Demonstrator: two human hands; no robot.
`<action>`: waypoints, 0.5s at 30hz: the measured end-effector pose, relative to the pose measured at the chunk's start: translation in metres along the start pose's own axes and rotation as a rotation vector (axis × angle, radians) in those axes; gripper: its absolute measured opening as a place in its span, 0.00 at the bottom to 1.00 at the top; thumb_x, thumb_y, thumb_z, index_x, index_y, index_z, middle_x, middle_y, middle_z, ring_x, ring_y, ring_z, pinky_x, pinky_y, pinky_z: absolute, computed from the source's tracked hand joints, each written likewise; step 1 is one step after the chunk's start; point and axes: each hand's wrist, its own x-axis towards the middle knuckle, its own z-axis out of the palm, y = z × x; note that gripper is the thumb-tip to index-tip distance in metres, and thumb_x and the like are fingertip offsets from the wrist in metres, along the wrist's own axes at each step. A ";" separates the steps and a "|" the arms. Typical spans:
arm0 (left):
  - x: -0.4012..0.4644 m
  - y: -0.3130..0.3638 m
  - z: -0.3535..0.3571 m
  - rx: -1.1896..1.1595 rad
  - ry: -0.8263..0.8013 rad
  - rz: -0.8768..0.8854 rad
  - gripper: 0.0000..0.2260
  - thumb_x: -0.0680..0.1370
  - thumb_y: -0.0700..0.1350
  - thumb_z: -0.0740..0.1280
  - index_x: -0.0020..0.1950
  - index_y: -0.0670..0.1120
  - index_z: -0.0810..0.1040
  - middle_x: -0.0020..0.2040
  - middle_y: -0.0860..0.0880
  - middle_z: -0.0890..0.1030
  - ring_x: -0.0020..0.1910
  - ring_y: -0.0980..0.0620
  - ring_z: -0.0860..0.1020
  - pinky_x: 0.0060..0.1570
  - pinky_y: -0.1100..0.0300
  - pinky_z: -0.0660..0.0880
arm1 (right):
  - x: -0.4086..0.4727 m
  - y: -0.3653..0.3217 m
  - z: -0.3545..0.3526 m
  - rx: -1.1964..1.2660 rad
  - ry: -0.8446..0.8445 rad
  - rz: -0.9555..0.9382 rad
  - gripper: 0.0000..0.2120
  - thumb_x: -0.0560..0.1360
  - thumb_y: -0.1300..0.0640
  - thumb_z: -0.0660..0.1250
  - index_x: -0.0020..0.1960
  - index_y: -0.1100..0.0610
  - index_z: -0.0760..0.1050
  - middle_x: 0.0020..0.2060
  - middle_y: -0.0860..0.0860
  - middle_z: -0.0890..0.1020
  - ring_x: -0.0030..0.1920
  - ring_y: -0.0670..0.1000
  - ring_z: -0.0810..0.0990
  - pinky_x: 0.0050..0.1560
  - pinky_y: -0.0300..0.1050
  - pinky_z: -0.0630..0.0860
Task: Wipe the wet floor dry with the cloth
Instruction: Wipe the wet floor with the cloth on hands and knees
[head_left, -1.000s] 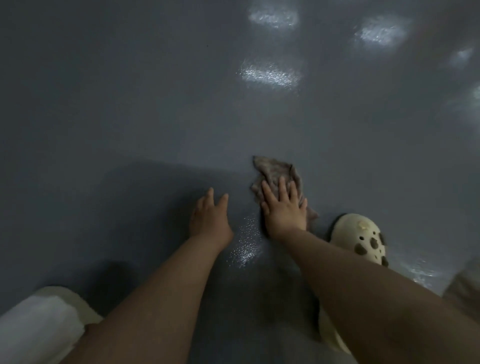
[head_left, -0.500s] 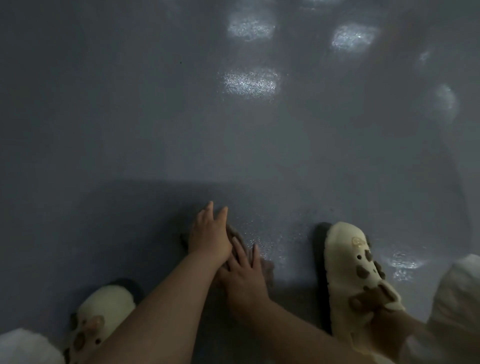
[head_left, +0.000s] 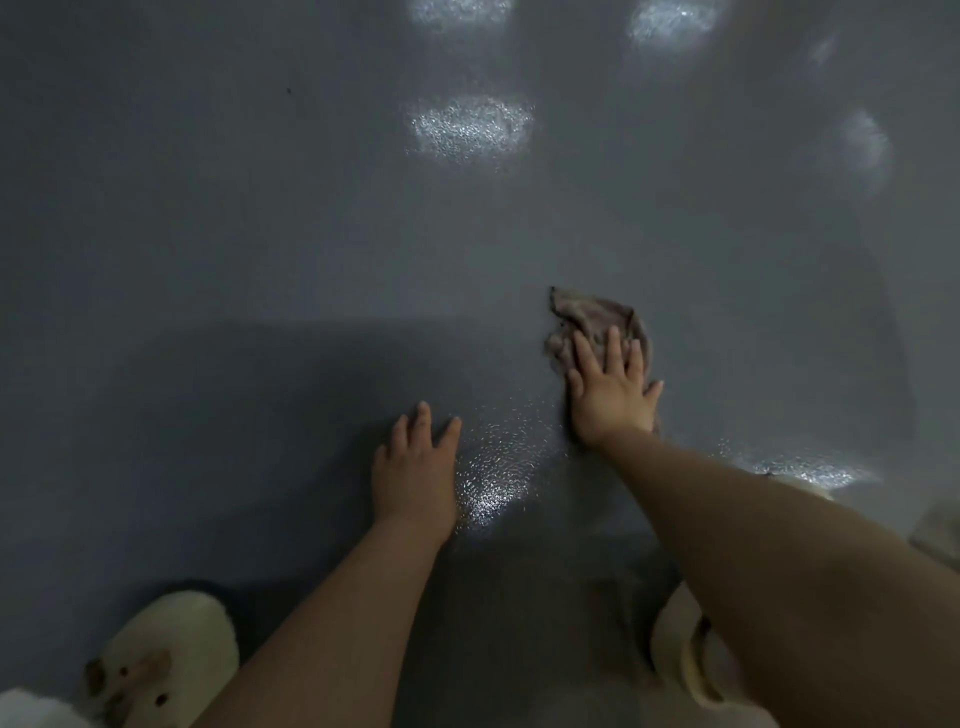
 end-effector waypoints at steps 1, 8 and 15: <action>0.000 0.000 0.000 -0.006 0.003 0.000 0.39 0.75 0.48 0.69 0.78 0.54 0.47 0.78 0.45 0.41 0.76 0.43 0.47 0.71 0.51 0.58 | -0.004 -0.005 0.004 0.040 0.019 0.021 0.24 0.82 0.44 0.45 0.76 0.39 0.45 0.77 0.48 0.41 0.76 0.54 0.37 0.72 0.66 0.43; -0.001 0.000 -0.001 -0.014 -0.029 0.004 0.42 0.73 0.52 0.71 0.78 0.56 0.46 0.78 0.47 0.40 0.77 0.45 0.46 0.70 0.51 0.58 | -0.106 -0.037 0.071 0.030 0.145 -0.103 0.24 0.77 0.46 0.51 0.72 0.42 0.63 0.74 0.53 0.64 0.73 0.58 0.62 0.70 0.63 0.56; 0.008 0.008 0.000 0.003 -0.038 -0.023 0.35 0.78 0.46 0.65 0.78 0.54 0.47 0.78 0.46 0.42 0.77 0.42 0.46 0.70 0.50 0.61 | -0.147 -0.019 0.105 -0.067 0.081 -0.258 0.22 0.73 0.44 0.54 0.67 0.42 0.66 0.69 0.54 0.72 0.70 0.58 0.64 0.68 0.61 0.52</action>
